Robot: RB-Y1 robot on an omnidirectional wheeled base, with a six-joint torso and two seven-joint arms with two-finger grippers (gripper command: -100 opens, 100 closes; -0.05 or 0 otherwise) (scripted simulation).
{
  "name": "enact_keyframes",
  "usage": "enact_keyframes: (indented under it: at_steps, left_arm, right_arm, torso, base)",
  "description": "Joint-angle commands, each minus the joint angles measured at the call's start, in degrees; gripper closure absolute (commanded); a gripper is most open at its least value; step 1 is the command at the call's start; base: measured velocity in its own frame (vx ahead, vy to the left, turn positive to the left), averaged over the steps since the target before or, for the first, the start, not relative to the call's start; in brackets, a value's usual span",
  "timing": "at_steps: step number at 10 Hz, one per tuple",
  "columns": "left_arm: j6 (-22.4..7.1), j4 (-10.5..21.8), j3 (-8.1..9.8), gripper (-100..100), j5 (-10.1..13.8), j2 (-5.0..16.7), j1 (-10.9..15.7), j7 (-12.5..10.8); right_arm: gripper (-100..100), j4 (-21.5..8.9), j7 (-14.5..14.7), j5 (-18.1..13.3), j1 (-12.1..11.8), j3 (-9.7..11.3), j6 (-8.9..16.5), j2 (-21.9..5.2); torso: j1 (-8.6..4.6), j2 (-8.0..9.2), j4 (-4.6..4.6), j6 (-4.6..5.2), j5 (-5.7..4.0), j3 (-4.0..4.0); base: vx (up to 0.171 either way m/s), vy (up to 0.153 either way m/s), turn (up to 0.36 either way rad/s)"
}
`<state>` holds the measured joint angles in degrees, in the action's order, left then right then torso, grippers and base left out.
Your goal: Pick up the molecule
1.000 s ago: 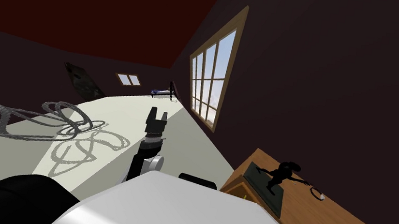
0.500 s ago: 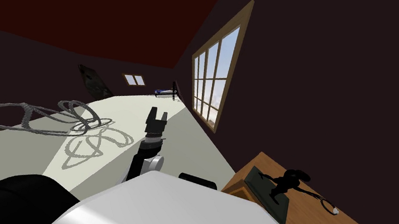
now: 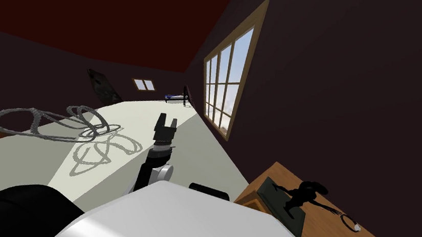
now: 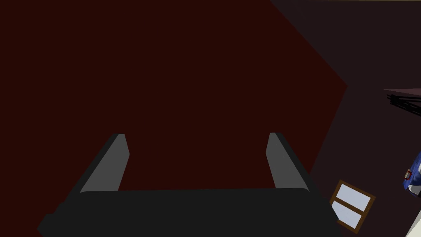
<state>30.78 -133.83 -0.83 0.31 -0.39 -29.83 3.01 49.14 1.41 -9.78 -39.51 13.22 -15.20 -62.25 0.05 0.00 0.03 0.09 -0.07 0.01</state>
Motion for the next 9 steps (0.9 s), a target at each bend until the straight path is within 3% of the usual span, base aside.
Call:
enact_keyframes:
  at_steps: [1, 3, 4, 5, 7, 8, 9]
  left_arm:
    - [0.0, 0.0, 0.00, 0, 0.0, 0.0, 0.0, 0.0]
    - [0.0, 0.0, 0.00, 0, 0.0, 0.0, 0.0, 0.0]
    - [0.0, 0.0, 0.00, 0, 0.0, 0.0, 0.0, 0.0]
    - [0.0, 0.0, 0.00, 0, 0.0, 0.0, 0.0, 0.0]
    - [0.0, 0.0, 0.00, 0, 0.0, 0.0, 0.0, 0.0]
    - [0.0, 0.0, -0.01, 0, 0.0, 0.0, 0.0, 0.0]
    - [0.0, 0.0, 0.00, 0, 0.0, 0.0, 0.0, 0.0]
  right_arm:
    - [100, 0.0, 0.0, 0.0, 0.0, 0.0, 0.0, 0.0]
    - [100, 0.0, 0.0, 0.0, 0.0, 0.0, 0.0, 0.0]
    - [0, 0.0, 0.0, 0.0, 0.0, 0.0, 0.0, 0.0]
    - [100, 1.6, -0.5, 0.4, -1.6, -0.4, -0.3, -1.5]
    - [100, 2.5, -1.1, 0.8, -2.6, -0.6, -0.7, -2.9]
    - [100, 1.6, -1.0, 0.7, -2.0, -0.3, -1.0, -2.6]
    - [0, 1.8, -1.0, 0.7, -2.1, -0.4, -1.0, -2.6]
  torso:
    - [0.00, 0.00, 0.00, 0.00, 0.00, 0.00]
    - [-0.03, 0.00, 0.00, 0.01, 0.00, 0.00]
    - [-0.04, 0.00, 0.00, 0.02, 0.00, 0.00]
    - [-0.04, 0.00, 0.00, 0.02, 0.00, 0.00]
    - [0.25, 0.06, -0.01, 0.09, 0.06, 0.03]
    - [0.29, 0.07, 0.01, 0.05, 0.06, 0.04]
    - [0.16, 0.05, 0.01, 0.03, 0.04, 0.03]
  base:
    - [0.000, 0.000, 0.000]
    - [0.000, 0.000, 0.000]
    - [0.000, 0.000, 0.000]
    - [0.002, 0.037, -0.089]
    - [-0.010, 0.075, -0.075]
    - [-0.007, 0.032, -0.010]
    - [-0.002, 0.007, -0.002]
